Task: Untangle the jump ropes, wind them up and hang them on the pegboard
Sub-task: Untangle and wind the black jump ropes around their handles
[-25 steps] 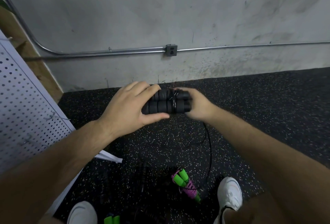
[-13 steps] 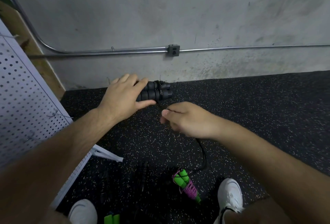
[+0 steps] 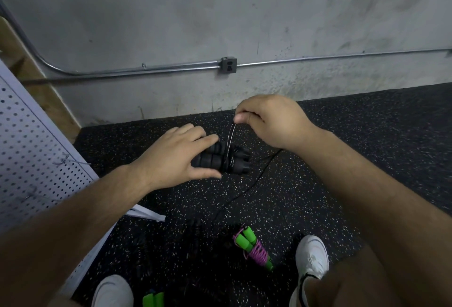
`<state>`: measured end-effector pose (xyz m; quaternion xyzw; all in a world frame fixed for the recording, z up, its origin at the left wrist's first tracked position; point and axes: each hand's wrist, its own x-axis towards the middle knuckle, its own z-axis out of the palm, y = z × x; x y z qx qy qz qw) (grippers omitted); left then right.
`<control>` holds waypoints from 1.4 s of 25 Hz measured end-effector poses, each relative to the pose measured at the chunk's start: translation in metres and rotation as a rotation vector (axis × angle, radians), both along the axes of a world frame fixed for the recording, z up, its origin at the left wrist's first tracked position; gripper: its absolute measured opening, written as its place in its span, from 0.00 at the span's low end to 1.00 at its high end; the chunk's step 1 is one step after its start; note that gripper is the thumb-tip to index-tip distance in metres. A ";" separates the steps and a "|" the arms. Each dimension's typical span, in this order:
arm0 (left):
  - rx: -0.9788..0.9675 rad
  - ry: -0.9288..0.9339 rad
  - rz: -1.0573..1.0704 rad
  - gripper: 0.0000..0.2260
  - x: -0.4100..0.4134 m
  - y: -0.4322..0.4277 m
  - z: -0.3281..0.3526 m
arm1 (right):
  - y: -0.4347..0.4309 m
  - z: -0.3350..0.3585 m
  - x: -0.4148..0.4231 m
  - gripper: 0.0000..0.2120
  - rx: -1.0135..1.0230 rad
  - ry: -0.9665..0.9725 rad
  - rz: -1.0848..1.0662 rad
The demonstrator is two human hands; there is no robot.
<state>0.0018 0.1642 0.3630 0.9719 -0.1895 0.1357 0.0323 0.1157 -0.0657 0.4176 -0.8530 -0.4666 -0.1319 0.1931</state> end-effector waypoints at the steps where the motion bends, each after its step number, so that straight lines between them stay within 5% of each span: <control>1: -0.042 0.023 -0.028 0.36 -0.004 -0.006 0.005 | -0.001 -0.003 0.005 0.14 0.002 0.029 0.009; 7: -0.241 0.059 -0.017 0.33 -0.024 -0.019 0.031 | 0.004 -0.031 0.007 0.01 0.305 0.765 0.063; 13: -0.227 0.028 0.183 0.33 -0.004 0.024 0.021 | 0.045 -0.065 -0.060 0.16 0.013 0.680 0.026; 19: -0.196 0.115 0.231 0.34 0.014 0.055 -0.002 | 0.034 -0.015 -0.079 0.17 -0.143 0.543 0.025; 25: -0.165 0.182 0.100 0.33 0.012 0.042 -0.011 | 0.026 0.005 -0.047 0.14 -0.261 -0.110 -0.019; 35: -0.243 0.262 -0.038 0.27 -0.015 -0.001 0.008 | 0.020 -0.014 0.008 0.14 -0.084 0.085 -0.018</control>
